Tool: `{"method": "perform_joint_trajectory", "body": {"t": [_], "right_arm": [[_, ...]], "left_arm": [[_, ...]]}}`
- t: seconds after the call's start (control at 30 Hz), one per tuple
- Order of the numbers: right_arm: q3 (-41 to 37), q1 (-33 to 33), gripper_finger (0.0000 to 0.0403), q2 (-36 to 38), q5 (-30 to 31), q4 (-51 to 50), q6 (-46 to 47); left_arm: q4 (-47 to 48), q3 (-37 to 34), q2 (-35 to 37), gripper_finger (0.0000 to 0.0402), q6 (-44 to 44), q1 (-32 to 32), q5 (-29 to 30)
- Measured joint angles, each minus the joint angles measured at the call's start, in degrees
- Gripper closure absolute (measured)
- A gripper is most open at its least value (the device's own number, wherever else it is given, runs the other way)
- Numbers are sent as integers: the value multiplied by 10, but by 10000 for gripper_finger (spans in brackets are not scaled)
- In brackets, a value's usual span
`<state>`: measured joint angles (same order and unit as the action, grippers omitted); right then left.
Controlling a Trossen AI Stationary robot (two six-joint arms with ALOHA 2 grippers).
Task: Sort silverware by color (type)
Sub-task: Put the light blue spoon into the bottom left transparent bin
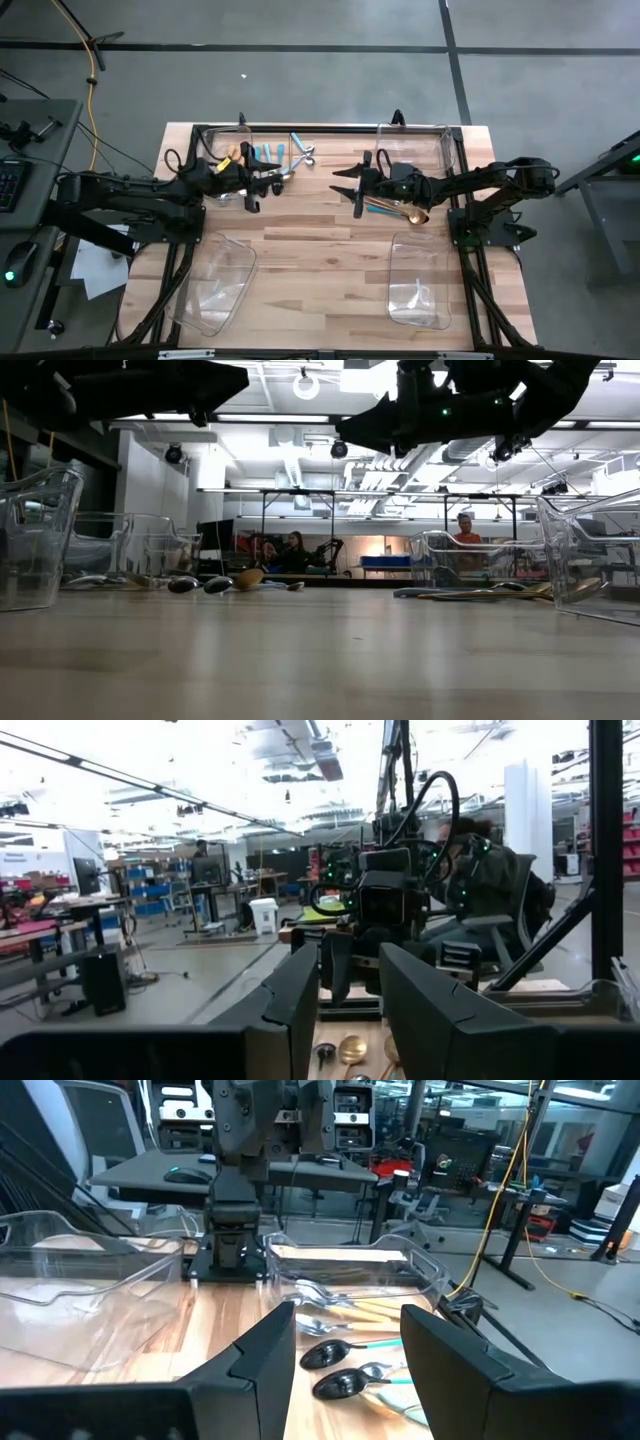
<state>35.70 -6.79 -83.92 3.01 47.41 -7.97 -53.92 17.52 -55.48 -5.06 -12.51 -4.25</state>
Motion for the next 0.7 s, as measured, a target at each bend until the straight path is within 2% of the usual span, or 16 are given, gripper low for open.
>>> {"method": "perform_joint_trajectory", "body": {"t": [0.53, 0.57, 0.63, 0.7], "right_arm": [[0, 0, 235, 0, 0, -13, 2], [0, 0, 235, 0, 7, -13, 15], [9, 2, 235, 0, 70, -49, 74], [40, 2, 235, 0, 138, -169, 125]], "left_arm": [[0, 0, 0, 300, -11, 0, 0], [0, 0, 0, 300, -11, 0, 0], [0, 0, 0, 300, -11, 0, 0], [0, 0, 0, 300, -6, 0, 0]]}}
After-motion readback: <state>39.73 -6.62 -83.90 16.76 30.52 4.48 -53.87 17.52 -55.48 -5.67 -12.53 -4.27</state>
